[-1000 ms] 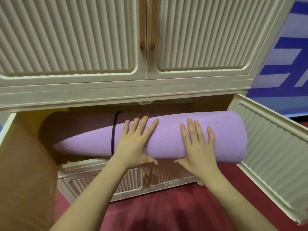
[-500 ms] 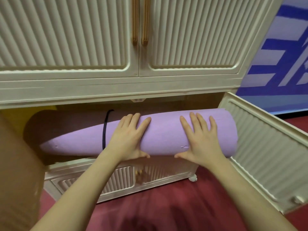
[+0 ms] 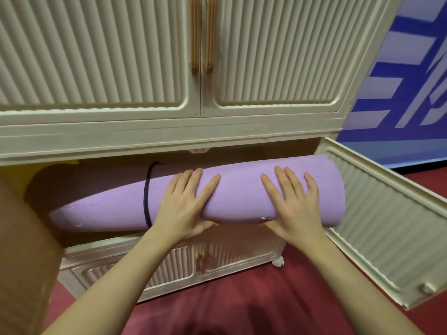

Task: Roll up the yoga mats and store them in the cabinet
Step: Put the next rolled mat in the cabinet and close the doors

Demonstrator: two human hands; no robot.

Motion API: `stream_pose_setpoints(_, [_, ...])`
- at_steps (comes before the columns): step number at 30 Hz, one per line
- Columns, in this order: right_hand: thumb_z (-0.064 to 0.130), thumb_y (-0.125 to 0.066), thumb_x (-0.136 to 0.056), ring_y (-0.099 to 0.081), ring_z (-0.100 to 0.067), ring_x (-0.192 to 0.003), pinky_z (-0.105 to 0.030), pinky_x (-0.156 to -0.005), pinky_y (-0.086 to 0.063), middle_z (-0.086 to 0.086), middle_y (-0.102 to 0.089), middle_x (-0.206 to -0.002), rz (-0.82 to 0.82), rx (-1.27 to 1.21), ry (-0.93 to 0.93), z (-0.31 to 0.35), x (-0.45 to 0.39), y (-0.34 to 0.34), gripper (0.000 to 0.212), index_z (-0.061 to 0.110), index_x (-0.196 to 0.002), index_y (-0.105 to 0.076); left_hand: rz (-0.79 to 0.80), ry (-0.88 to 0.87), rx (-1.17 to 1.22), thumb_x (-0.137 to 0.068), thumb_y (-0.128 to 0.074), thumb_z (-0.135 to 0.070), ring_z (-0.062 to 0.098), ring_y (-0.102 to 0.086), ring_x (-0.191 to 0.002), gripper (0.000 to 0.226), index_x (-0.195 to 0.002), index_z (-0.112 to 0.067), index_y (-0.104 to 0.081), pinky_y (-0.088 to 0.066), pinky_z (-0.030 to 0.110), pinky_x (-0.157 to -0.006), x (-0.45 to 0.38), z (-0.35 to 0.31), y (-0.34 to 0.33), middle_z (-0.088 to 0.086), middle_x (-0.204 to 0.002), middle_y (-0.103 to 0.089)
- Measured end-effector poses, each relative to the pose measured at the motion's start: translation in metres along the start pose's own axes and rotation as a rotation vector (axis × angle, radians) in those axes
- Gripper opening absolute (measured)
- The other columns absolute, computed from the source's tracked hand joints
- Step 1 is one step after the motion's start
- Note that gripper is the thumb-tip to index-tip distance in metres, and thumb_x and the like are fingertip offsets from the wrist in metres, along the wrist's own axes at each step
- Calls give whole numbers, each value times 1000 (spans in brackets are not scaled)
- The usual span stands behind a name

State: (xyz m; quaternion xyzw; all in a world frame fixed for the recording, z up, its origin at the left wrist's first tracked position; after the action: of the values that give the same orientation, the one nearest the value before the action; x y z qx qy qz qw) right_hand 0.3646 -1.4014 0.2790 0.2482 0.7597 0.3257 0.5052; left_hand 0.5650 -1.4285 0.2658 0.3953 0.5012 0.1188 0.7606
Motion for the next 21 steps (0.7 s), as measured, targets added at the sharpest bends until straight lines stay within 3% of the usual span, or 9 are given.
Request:
stream_pose_setpoints(3, [45, -82, -47, -41, -35, -125, -56, -102, -24, -22, -50, -135, -98, 12, 26, -6, -11, 3, 103, 15, -136, -40, -80, 40, -4, -53, -78, -56, 44, -55, -104, 99, -136, -17, -42, -37, 49, -93, -4, 2, 4, 27, -122, -57])
stream_pose_setpoints(7, [44, -83, -45, -40, -34, -126, -56, -101, -24, -22, -50, -135, -106, 10, 53, -11, -23, -21, 105, 15, -136, -40, -103, 50, -16, -51, -81, -53, 38, -49, -94, 100, -136, -15, -43, -35, 48, -84, -10, 6, -10, 26, -112, -58])
stream_pose_setpoints(12, [48, -88, -32, -41, -33, -120, -58, -101, -23, -17, -46, -128, -10, -8, 28, -20, -39, -73, 117, 17, -134, -40, 10, 120, -31, -43, -85, -53, 31, -47, -72, 100, -129, -18, -47, -30, 37, -63, -17, 13, -42, 18, -90, -59])
stream_pose_setpoints(14, [55, -87, -30, -43, -33, -114, -60, -100, -23, -12, -43, -121, 38, -15, -3, -23, -40, -92, 115, 19, -129, -41, 124, 158, -29, -35, -86, -58, 31, -54, -64, 100, -121, -22, -50, -36, 33, -55, -18, 13, -57, 14, -79, -60])
stream_pose_setpoints(18, [66, -78, -46, -45, -35, -111, -60, -95, -34, -9, -53, -112, 127, 2, -70, -22, -29, -119, 92, 23, -121, -46, 289, 205, 8, -27, -88, -62, 29, -56, -46, 85, -101, -23, -71, -38, 27, -41, -15, 12, -83, 8, -58, -56])
stream_pose_setpoints(21, [70, -55, -66, -44, -35, -113, -53, -82, -43, -7, -51, -113, 131, 3, -132, -22, -27, -119, 69, 26, -118, -47, 295, 224, 11, -29, -87, -62, 29, -55, -43, 79, -98, -24, -74, -36, 26, -40, -15, 11, -88, 6, -54, -53])
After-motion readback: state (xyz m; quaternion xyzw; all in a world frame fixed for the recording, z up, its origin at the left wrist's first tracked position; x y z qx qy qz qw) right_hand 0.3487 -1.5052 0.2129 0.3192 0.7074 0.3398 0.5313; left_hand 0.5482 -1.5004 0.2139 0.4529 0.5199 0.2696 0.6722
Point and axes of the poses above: each hand's wrist, its own x-axis away from the middle knuckle, its own y-axis out of the back of the hand, z = x × y, the point moved 7 cm from there along -x, towards the middle knuckle
